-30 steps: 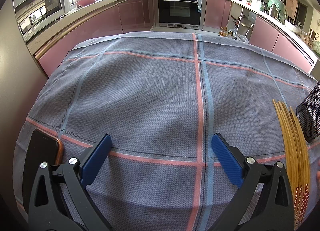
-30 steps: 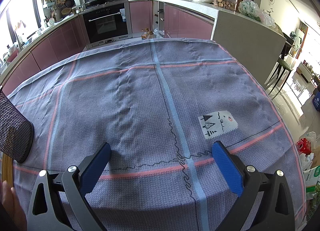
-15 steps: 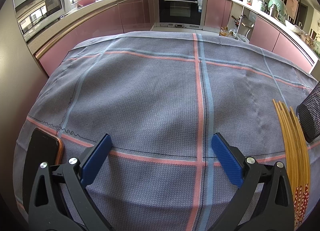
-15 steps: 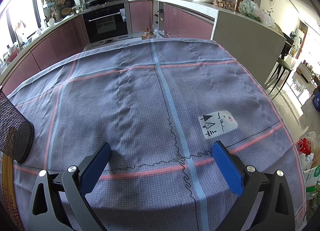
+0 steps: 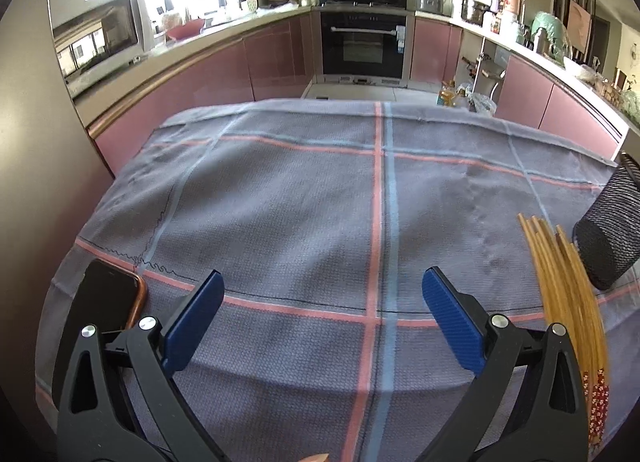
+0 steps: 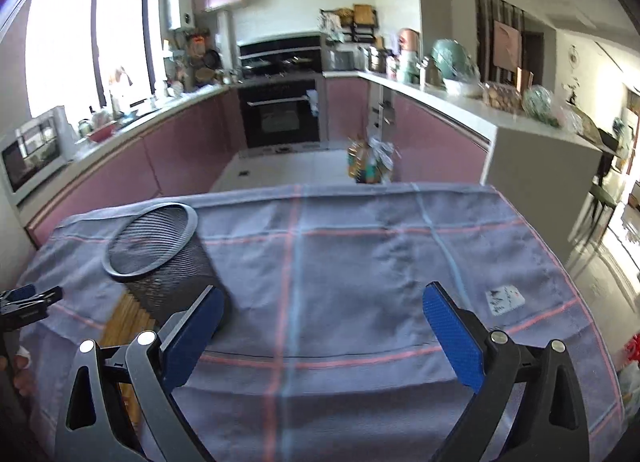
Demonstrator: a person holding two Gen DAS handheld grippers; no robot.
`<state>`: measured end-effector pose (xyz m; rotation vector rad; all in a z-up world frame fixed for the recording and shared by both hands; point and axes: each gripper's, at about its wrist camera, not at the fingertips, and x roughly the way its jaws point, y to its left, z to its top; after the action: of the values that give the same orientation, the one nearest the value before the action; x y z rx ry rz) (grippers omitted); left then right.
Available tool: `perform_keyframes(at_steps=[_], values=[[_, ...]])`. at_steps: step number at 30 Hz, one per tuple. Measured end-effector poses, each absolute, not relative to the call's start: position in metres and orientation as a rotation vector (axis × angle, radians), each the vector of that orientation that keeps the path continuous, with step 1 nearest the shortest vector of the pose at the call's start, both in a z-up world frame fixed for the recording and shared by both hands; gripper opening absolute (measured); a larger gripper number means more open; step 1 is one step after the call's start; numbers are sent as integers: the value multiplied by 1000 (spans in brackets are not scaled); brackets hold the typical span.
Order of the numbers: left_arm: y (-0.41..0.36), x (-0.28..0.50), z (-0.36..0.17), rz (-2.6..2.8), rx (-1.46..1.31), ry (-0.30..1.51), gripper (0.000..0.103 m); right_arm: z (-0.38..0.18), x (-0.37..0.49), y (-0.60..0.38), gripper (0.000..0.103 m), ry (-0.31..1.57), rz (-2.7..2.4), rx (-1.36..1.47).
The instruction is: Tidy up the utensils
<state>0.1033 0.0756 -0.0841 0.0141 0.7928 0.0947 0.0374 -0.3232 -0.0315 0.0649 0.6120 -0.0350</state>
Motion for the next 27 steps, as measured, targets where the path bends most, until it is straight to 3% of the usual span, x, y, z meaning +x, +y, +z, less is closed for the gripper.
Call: perform_keyframes(at_steps=[14,27], values=[[18,9,-5,4,56,400,98,-8,8,-223,96,418,175,-20],[15,-31,17,-5,40,269,98,-3,-7,-226,96,335,155,-3]])
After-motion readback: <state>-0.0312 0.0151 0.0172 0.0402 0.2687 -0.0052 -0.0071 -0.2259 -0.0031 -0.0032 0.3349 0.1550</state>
